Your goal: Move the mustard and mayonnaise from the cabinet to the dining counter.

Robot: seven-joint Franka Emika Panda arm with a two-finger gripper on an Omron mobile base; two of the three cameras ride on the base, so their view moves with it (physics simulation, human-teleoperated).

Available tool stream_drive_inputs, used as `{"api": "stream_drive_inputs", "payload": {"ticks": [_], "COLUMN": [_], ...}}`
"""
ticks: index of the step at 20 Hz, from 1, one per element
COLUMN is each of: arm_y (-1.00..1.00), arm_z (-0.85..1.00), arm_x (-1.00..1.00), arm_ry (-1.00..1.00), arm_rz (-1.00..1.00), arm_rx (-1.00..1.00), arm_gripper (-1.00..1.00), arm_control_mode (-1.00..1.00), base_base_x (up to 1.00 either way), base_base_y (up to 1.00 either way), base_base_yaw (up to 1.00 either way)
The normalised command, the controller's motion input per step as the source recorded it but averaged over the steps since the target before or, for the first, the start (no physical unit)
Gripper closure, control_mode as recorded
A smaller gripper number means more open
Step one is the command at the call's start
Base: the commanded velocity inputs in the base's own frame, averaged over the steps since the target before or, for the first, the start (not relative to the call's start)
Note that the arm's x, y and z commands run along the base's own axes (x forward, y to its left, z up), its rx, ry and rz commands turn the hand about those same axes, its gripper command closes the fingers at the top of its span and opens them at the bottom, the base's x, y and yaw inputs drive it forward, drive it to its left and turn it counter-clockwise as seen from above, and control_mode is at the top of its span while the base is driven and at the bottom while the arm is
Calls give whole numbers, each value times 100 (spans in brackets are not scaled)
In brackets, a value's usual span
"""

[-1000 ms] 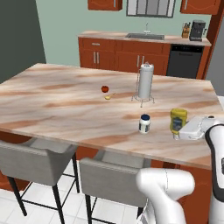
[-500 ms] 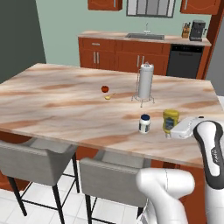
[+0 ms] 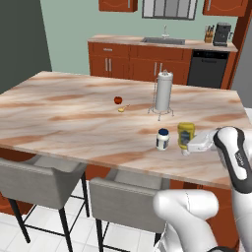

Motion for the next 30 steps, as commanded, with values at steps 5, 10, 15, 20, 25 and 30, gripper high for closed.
{"api": "stream_drive_inputs", "payload": {"ticks": [5,10,15,20,25,30], "arm_y": [0,-3,-6,-6,-6,-5], "arm_z": [-12,-22,-26,-18,-13,-25], "arm_x": [19,17,17,22,40,31], "arm_ry": [0,0,0,0,4,6], "arm_rz": [18,17,16,11,10,10], "arm_rx": [0,0,2,6,10,4], "arm_gripper": [100,100,100,100,100,100], "arm_control_mode": [-100,-100,-100,-100,-100,-100], "base_base_x": [0,0,0,0,0,0], "base_base_y": [0,0,0,0,0,0], "base_base_yaw": [0,0,0,0,0,0]}}
